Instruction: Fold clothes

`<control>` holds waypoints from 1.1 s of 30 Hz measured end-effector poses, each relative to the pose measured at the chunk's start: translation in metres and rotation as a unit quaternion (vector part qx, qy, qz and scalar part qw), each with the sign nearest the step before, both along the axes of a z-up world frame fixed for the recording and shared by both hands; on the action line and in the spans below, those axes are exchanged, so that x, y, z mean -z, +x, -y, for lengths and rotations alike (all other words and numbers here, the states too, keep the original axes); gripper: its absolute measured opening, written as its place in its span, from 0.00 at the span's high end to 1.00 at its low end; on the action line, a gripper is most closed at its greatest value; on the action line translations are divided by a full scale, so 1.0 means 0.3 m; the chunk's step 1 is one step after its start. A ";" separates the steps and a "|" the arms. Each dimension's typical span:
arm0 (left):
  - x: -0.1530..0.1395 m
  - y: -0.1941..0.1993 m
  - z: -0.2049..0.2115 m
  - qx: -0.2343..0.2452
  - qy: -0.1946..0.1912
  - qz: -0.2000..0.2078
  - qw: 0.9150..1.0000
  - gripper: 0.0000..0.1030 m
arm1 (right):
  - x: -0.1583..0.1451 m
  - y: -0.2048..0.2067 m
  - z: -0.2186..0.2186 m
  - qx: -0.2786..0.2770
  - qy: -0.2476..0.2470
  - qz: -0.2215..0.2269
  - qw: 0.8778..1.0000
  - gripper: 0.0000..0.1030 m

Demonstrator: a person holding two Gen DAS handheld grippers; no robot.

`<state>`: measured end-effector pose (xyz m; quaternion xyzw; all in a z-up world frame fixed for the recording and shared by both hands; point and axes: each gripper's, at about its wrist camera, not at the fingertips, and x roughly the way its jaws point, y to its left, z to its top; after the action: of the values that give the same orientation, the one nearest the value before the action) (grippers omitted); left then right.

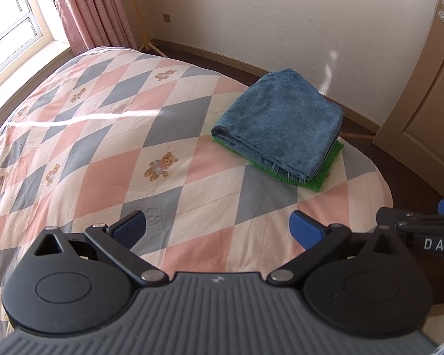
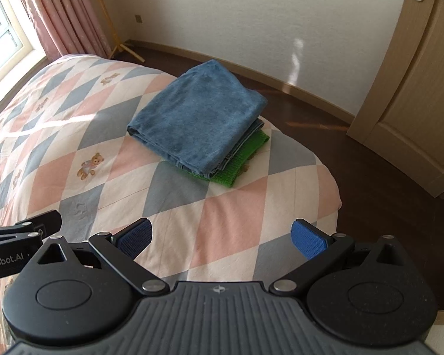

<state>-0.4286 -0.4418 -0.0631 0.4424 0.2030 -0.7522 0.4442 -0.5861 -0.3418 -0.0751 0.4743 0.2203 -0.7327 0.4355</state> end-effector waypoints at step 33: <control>0.074 -0.251 0.156 0.001 0.033 0.008 0.999 0.01 | 0.074 -0.211 0.126 -0.027 0.032 0.006 0.999 0.00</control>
<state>-0.5039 -0.4885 -0.0853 0.4628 0.2233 -0.7422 0.4303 -0.6495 -0.3797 -0.0973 0.4862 0.2539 -0.7106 0.4406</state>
